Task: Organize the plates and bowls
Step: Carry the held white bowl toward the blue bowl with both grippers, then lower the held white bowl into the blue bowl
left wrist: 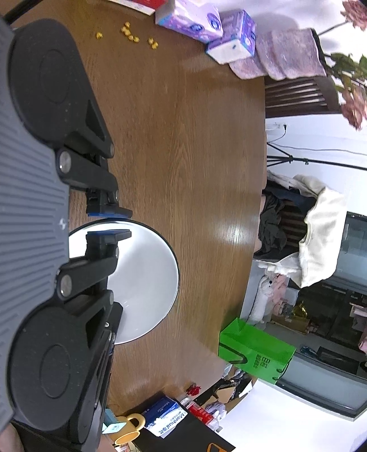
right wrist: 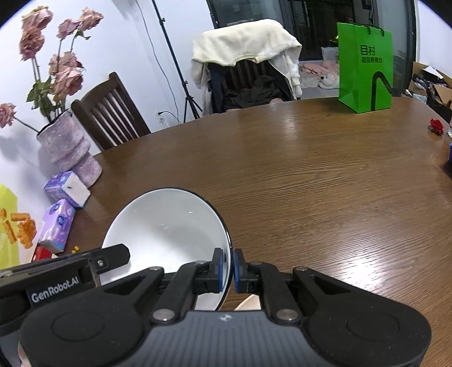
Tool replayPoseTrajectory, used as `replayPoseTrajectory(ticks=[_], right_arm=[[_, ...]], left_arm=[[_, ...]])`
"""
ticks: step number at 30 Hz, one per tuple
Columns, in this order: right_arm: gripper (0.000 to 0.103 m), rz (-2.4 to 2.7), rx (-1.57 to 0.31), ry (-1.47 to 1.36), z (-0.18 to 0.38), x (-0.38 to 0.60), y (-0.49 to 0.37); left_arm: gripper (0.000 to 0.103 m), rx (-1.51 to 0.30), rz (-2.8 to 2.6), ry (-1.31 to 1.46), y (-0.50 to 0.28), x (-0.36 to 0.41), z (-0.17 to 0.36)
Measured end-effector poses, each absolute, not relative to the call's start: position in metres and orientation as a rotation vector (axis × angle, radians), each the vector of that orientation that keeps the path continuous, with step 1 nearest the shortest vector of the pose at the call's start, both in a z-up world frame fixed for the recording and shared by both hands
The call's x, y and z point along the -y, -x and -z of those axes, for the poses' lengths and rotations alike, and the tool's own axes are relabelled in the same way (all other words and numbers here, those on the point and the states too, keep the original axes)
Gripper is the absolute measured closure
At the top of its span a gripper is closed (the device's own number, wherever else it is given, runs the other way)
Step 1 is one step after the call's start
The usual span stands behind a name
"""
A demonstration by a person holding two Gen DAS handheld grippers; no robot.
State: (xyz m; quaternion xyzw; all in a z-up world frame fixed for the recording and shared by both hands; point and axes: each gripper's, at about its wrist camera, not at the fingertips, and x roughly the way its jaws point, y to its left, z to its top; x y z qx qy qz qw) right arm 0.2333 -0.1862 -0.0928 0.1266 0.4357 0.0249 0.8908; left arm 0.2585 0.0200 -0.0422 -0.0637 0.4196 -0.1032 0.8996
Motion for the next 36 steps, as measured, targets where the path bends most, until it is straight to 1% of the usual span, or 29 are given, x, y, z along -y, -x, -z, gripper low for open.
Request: replayPoseTrajectory(ticks=[18, 36], right_arm=[[0.095, -0.135, -0.904, -0.24, 0.085, 0.13, -0.204], [0.095, -0.214, -0.923, -0.199, 0.089, 0.073, -0.182]], left_arm=[[0.095, -0.847, 0.137, 0.15, -0.214, -0.072, 0.033], [0.095, -0.844, 0.059, 0.188, -0.182, -0.127, 0.036]])
